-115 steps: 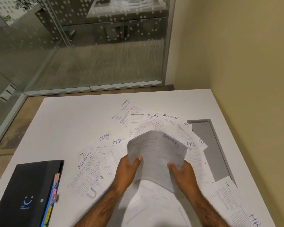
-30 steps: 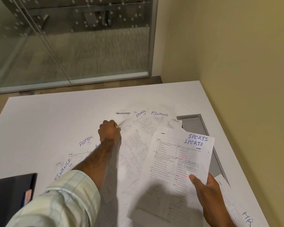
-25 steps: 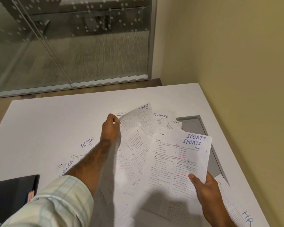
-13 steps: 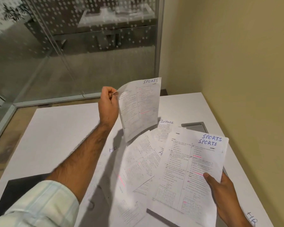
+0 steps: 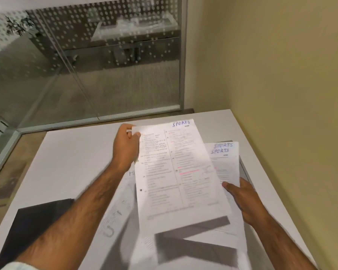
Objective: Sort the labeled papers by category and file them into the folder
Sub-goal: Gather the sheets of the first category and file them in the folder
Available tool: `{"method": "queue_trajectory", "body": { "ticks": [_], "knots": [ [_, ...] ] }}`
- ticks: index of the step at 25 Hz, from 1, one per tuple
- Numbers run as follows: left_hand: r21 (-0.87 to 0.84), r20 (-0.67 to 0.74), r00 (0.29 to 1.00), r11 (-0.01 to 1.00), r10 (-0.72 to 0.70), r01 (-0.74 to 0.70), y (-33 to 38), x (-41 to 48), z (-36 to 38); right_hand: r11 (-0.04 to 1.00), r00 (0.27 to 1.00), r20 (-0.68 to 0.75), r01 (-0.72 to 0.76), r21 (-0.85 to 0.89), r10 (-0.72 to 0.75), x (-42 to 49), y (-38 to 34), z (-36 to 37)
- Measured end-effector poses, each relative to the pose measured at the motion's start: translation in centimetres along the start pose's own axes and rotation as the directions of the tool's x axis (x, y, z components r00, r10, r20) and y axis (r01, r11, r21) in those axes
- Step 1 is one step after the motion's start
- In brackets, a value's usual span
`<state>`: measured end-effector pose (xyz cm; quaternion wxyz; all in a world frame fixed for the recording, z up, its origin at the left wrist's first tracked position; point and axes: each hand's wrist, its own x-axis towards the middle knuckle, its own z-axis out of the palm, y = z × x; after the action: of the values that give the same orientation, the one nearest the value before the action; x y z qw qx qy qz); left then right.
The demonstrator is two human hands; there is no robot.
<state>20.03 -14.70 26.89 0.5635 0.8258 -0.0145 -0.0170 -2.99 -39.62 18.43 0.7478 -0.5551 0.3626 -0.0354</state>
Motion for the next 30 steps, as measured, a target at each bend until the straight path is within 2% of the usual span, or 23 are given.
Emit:
{"method": "queue_trajectory", "body": {
  "ticks": [2, 4, 8, 9, 10, 11, 12, 13, 14, 15, 16, 17, 19, 20, 22, 23, 26, 30],
  "knots": [
    [0.052, 0.069, 0.997, 0.998, -0.047, 0.043, -2.0, -2.6, 1.1, 0.999, 0.992, 0.127, -0.031, 0.017, 0.029, -1.4, -0.5, 1.3],
    [0.08, 0.096, 0.992, 0.994, -0.077, 0.069, -3.8, -4.4, 1.7, 0.997, 0.98, 0.188, -0.066, 0.044, 0.057, -2.7, -0.9, 2.4],
    [0.108, 0.043, 0.988, 0.984, -0.15, 0.145, -5.2, -7.7, 1.4, 0.976, 0.947, 0.301, -0.164, 0.143, 0.115, -4.3, -0.4, 3.5],
    [0.049, 0.054, 0.975, 0.976, -0.216, 0.213, -5.5, -8.7, 0.9, 0.977, 0.944, 0.307, -0.169, 0.128, 0.123, -4.5, -0.2, 3.5],
    [-0.075, 0.116, 0.946, 0.947, -0.301, 0.311, -5.9, -9.8, 0.3, 0.979, 0.94, 0.317, -0.168, 0.118, 0.123, -4.7, 0.0, 3.5],
    [-0.231, 0.25, 0.888, 0.867, -0.386, 0.442, -6.4, -11.0, -0.4, 0.98, 0.935, 0.332, -0.17, 0.104, 0.127, -5.1, -0.1, 3.6],
    [-0.326, 0.428, 0.792, 0.743, -0.435, 0.585, -6.9, -12.3, -0.9, 0.983, 0.937, 0.328, -0.161, 0.089, 0.123, -5.4, -0.3, 3.7],
    [-0.356, 0.561, 0.704, 0.64, -0.436, 0.681, -7.1, -13.8, -1.3, 0.992, 0.946, 0.302, -0.128, 0.023, 0.115, -5.6, -0.5, 3.8],
    [-0.364, 0.615, 0.669, 0.602, -0.417, 0.711, -7.2, -15.2, -1.5, 0.992, 0.96, 0.254, -0.098, -0.084, 0.116, -5.7, -0.7, 4.0],
    [-0.376, 0.602, 0.688, 0.616, -0.406, 0.692, -7.2, -16.2, -1.3, 0.975, 0.977, 0.172, -0.091, -0.205, 0.127, -5.7, -0.9, 4.2],
    [-0.391, 0.548, 0.742, 0.665, -0.386, 0.636, -7.2, -17.0, -1.0, 0.964, 0.984, 0.101, -0.12, -0.239, 0.148, -5.6, -0.7, 4.2],
    [-0.397, 0.472, 0.806, 0.73, -0.357, 0.556, -7.1, -17.3, -0.8, 0.97, 0.983, 0.087, -0.144, -0.194, 0.163, -5.5, -0.6, 4.1],
    [-0.363, 0.35, 0.896, 0.842, -0.273, 0.399, -6.3, -17.5, -1.0, 0.992, 0.971, 0.209, -0.106, -0.064, 0.117, -5.8, -0.6, 4.5],
    [-0.344, 0.324, 0.919, 0.876, -0.227, 0.337, -6.1, -17.4, -1.3, 0.997, 0.965, 0.257, -0.039, -0.072, 0.056, -5.9, -0.4, 4.7],
    [-0.305, 0.312, 0.936, 0.916, -0.161, 0.26, -6.1, -17.0, -1.9, 0.959, 0.966, 0.249, 0.138, -0.248, -0.074, -5.8, 0.0, 5.3],
    [-0.288, 0.319, 0.937, 0.928, -0.141, 0.237, -6.1, -16.9, -2.1, 0.93, 0.973, 0.204, 0.17, -0.325, -0.107, -5.7, 0.1, 5.8],
    [-0.294, 0.285, 0.953, 0.938, -0.097, 0.184, -6.9, -17.3, -2.1, 0.93, 0.982, 0.107, 0.183, -0.32, -0.156, -5.8, 1.0, 6.9],
    [-0.31, 0.233, 0.969, 0.938, -0.083, 0.154, -9.2, -18.0, -2.3, 0.913, 0.974, 0.068, 0.228, -0.337, -0.218, -5.7, 3.3, 7.5]
  ]
}}
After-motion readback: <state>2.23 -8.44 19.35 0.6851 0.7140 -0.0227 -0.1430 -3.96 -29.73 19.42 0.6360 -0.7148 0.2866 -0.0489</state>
